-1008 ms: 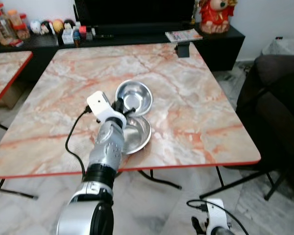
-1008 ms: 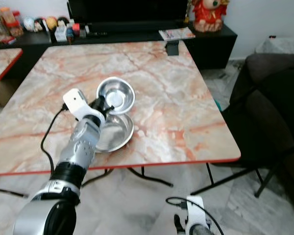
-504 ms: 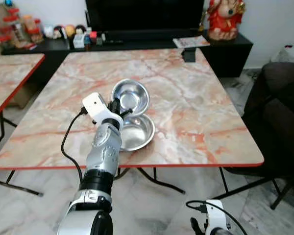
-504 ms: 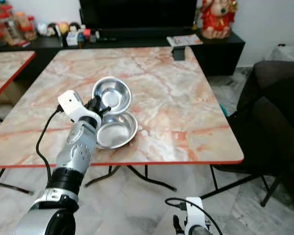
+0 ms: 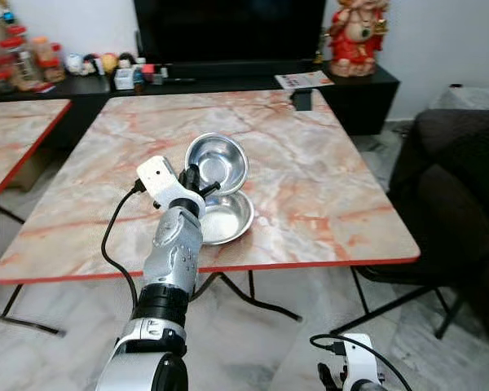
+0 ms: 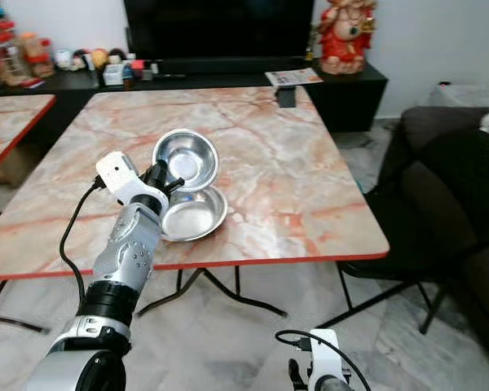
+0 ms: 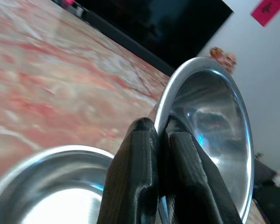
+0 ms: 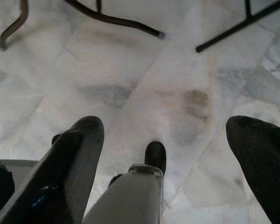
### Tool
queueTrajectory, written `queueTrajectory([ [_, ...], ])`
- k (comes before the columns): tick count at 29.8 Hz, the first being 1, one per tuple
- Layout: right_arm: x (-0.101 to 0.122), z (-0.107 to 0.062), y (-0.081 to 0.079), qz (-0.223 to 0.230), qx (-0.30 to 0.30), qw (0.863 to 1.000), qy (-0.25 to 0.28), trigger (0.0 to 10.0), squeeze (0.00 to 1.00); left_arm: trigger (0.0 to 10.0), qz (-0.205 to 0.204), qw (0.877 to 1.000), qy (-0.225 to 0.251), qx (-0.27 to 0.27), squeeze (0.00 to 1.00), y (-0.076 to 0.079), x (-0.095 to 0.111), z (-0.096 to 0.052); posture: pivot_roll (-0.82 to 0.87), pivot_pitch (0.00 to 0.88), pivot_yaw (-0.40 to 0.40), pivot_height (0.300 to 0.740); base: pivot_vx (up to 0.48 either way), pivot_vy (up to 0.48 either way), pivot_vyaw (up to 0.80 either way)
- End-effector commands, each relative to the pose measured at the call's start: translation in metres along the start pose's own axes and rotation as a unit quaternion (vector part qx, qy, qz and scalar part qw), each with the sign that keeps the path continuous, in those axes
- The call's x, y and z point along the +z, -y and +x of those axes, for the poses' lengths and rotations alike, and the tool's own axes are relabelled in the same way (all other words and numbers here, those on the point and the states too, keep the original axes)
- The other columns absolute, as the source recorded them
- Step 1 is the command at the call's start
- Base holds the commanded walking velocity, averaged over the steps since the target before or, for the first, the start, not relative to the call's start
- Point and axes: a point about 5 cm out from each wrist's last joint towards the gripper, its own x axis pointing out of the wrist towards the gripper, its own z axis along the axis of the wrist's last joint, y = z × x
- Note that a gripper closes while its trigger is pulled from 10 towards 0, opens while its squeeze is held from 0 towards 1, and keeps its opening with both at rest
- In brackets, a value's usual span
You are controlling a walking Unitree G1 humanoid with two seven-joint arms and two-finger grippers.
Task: Setting the table
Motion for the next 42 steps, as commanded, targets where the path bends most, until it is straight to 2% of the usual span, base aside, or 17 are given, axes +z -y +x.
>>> queueTrajectory([
  [1,0.003,0.0,-0.001,0.004,-0.001,1.0,0.006,10.0,0.0,10.0,0.005,1.0,0.01,-0.009,0.0,0.008,0.007,0.002,-0.22,0.0,0.027,0.74,0.296,0.0,0.0],
  [8,0.004,0.001,-0.001,0.004,-0.001,1.0,0.008,10.0,0.0,10.0,0.005,1.0,0.013,-0.011,0.0,0.01,0.009,0.002,-0.22,0.0,0.029,0.74,0.292,0.0,0.0],
  [14,0.005,0.001,-0.002,-0.018,0.005,1.0,0.011,10.0,0.0,10.0,0.004,1.0,0.016,-0.014,0.0,0.012,0.01,0.003,-0.22,0.0,0.028,0.74,0.292,0.0,0.1],
  [18,0.005,0.001,-0.002,0.002,0.003,1.0,0.012,10.0,0.0,10.0,0.005,1.0,0.017,-0.014,0.0,0.011,0.01,0.001,-0.22,0.0,0.028,0.74,0.292,0.0,0.31],
  [28,0.004,0.001,-0.002,0.0,0.004,1.0,0.01,10.0,0.0,10.0,0.012,1.0,0.018,-0.019,0.0,0.01,0.011,-0.001,-0.21,0.0,0.028,0.74,0.283,0.0,0.0],
  [32,0.003,0.0,-0.002,0.0,0.004,1.0,0.009,10.0,0.0,10.0,0.014,0.999,0.003,-0.033,0.0,0.01,0.009,-0.004,-0.21,0.0,0.028,0.74,0.0,0.0,0.0],
  [36,0.003,0.0,-0.002,0.0,0.004,1.0,0.008,10.0,0.0,10.0,-0.005,0.999,-0.015,-0.051,0.0,0.011,0.006,-0.009,-0.21,0.0,0.028,0.74,0.0,0.0,0.0],
  [39,0.001,0.0,-0.002,0.0,0.005,1.0,0.008,10.0,0.0,10.0,-0.025,0.993,-0.063,-0.095,0.0,0.01,-0.002,-0.024,-0.21,0.0,0.026,0.74,0.0,0.0,0.0],
  [42,0.001,0.0,-0.001,0.0,0.005,1.0,0.007,10.0,0.0,10.0,-0.029,0.991,-0.076,-0.103,0.0,0.009,-0.004,-0.028,-0.21,0.0,0.026,0.74,0.0,0.0,0.0],
])
